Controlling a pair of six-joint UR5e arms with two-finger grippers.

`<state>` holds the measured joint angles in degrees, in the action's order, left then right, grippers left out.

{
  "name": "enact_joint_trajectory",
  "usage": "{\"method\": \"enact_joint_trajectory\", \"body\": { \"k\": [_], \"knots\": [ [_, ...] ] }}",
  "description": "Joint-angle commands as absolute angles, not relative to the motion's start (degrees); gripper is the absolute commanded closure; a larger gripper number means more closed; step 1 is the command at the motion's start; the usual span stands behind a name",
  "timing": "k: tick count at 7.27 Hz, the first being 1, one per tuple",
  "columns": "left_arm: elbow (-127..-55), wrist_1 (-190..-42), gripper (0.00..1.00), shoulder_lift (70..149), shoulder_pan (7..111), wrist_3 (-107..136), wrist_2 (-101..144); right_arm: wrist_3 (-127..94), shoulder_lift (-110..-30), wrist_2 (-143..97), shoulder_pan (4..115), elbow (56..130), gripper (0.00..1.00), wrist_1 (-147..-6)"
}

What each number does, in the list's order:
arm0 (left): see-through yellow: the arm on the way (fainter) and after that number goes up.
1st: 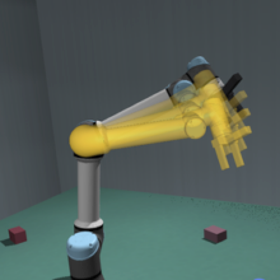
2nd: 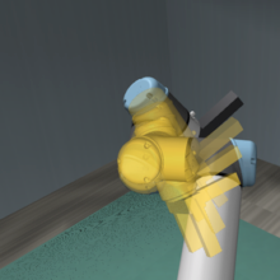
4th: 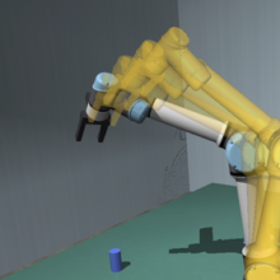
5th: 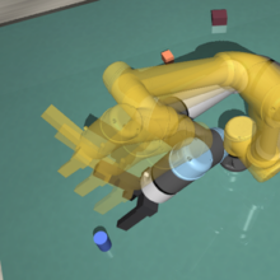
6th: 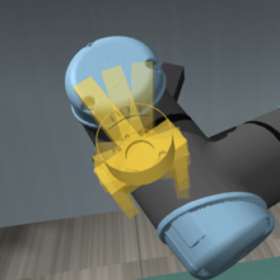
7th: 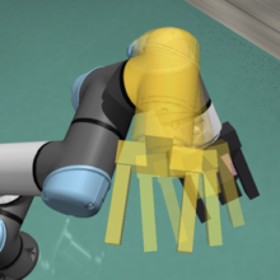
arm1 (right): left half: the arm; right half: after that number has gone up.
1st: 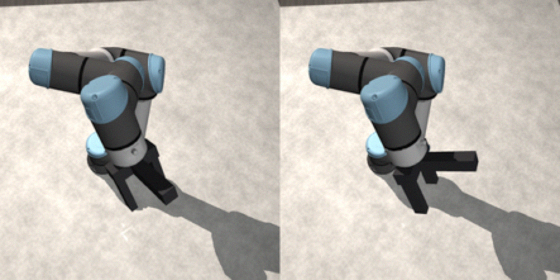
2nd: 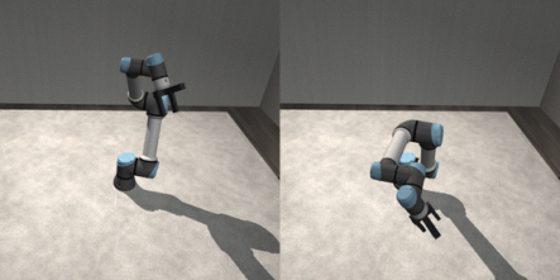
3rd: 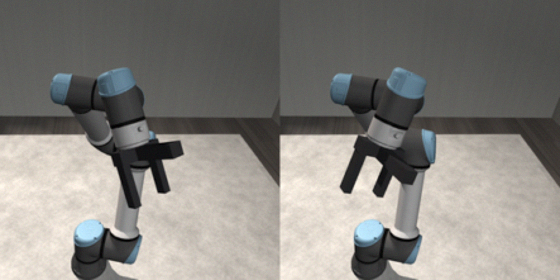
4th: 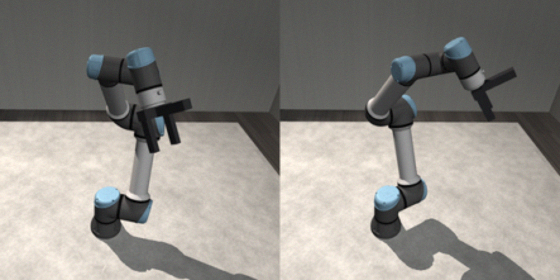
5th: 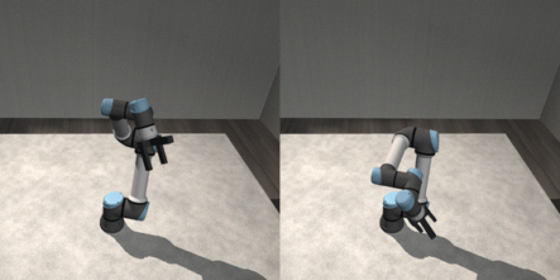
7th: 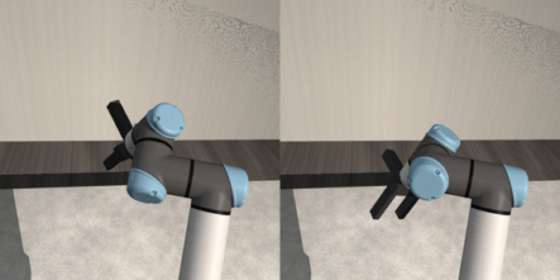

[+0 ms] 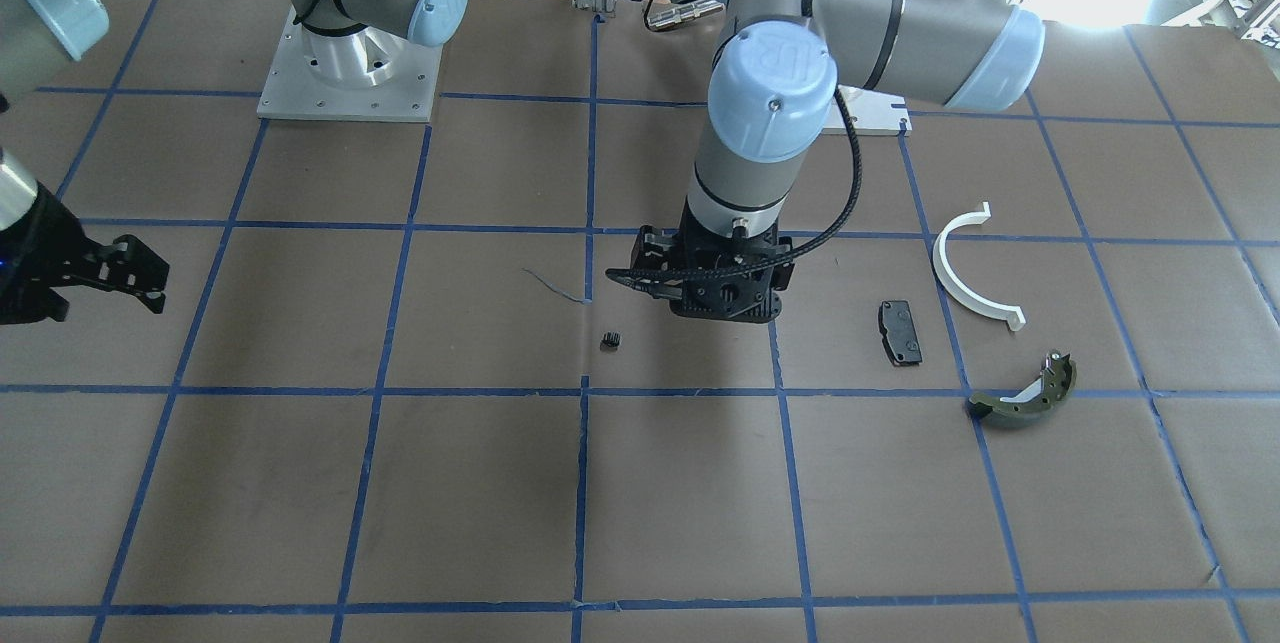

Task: Place bearing gear from tray to pile

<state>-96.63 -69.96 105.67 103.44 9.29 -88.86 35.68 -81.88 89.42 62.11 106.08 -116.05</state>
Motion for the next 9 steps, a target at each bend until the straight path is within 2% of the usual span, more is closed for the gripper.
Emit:
{"method": "enact_joint_trajectory", "body": {
  "k": [1, 3, 7, 9],
  "knots": [
    [-100.28, -60.13, 0.0, 112.03, 106.6, 13.51, -88.86, 51.63, -81.65, 86.95, 48.41, 105.82, 0.0, -115.49],
    [-100.28, -59.16, 0.0, 114.77, 112.21, 15.46, -89.29, 55.54, -80.51, 86.66, 42.92, 105.56, 0.0, -113.38],
    [-100.9, -54.42, 0.0, 118.3, 112.94, 14.5, -89.65, 80.02, -74.47, 94.68, 36.92, 104.68, 0.0, -118.92],
    [-101.6, -53.27, 0.01, 119.18, 112.94, 14.5, -89.74, 89.43, -69.9, 95.0, 34.63, 99.17, 0.0, -114.63]
  ]
}}
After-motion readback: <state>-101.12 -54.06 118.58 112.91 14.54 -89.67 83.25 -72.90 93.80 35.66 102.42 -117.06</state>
